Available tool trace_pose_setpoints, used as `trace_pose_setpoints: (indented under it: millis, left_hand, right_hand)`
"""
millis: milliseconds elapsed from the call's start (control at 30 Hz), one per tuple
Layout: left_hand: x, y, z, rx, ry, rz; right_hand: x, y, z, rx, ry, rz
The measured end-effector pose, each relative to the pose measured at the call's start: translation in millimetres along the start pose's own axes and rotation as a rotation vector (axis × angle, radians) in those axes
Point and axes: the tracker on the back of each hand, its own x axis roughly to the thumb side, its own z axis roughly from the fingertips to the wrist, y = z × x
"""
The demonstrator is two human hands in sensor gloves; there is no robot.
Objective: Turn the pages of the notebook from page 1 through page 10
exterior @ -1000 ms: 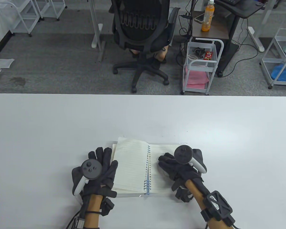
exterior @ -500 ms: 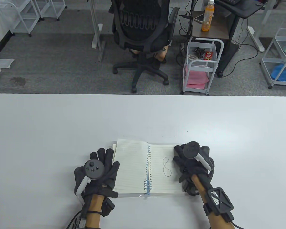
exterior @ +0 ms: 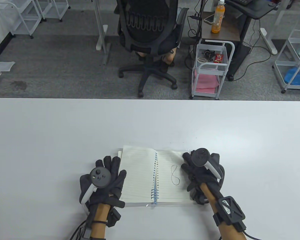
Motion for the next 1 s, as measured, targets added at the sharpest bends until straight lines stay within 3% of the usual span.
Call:
trace_pose_setpoints:
  millis: [167,333,400,500,833,1000]
  left_hand:
    - [-0.5,0.3,0.0,0.003,-0.001,0.008]
    - [-0.1,-0.2,0.4,0.002,0.000,0.008]
    - [-0.1,-0.1,0.4,0.006,-0.002,0.007]
    - [-0.6,0.0,0.3,0.007,-0.002,0.011]
    - [-4.6,8.0,4.1,0.037,-0.011,0.059]
    - [-8.2,12.2,5.7,0.057,-0.013,0.090]
  right_hand:
    - [10.2,-14.3,10.1,0.067,-0.085,-0.104]
    - [14.5,-13.2,14.9,0.297,-0.188,-0.447]
    - [18.0,-3.6,16.0,0.477,-0.276,-0.606]
    - [29.8,7.9,20.9,0.554,-0.336,-0.717]
    - [93.1,54.9,53.8,0.528,-0.480,-0.247]
    - [103.6,58.1,64.6,0.431,-0.518,-0.040]
